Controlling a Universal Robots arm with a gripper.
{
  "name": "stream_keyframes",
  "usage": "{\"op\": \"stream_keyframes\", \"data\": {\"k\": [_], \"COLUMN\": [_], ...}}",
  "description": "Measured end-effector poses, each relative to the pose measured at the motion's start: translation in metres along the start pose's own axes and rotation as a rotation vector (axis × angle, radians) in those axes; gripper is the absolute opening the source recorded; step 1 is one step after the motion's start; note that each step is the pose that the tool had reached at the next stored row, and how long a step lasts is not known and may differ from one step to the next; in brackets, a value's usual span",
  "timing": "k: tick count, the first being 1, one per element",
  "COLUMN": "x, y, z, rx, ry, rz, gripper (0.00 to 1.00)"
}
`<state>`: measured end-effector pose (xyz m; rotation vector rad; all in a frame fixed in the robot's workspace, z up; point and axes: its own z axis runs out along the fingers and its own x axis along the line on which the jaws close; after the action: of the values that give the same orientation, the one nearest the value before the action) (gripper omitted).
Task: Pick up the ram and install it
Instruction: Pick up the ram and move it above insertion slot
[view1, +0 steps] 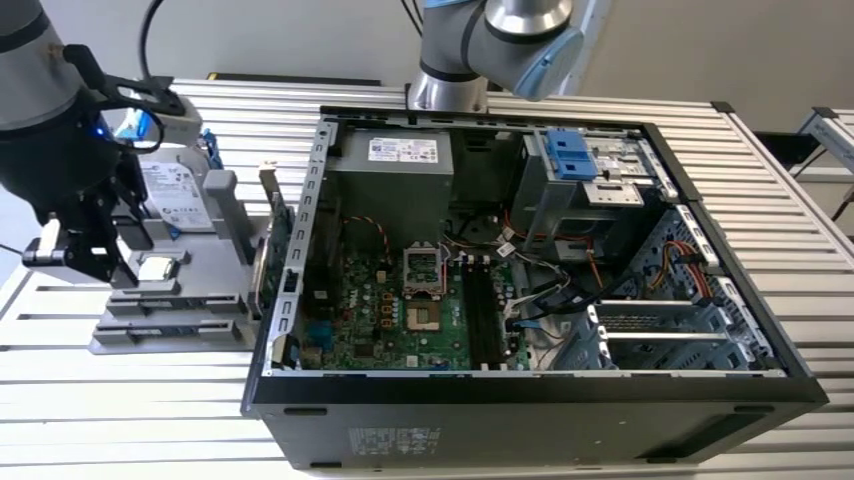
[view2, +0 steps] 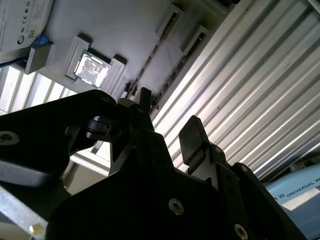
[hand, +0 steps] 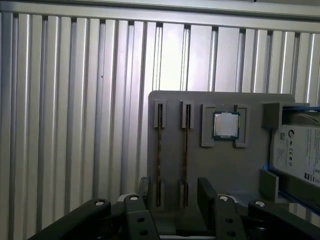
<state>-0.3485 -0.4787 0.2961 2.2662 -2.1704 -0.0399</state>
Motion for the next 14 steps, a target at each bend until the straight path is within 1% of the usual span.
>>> {"op": "stream_keyframes", "data": {"k": [14], "x": [0.0002], "y": [-0.0003], "z": [0.0140], "rx": [0.0007], "ry": [0.0001], "rz": [-0.001], "gripper": [1.00]}}
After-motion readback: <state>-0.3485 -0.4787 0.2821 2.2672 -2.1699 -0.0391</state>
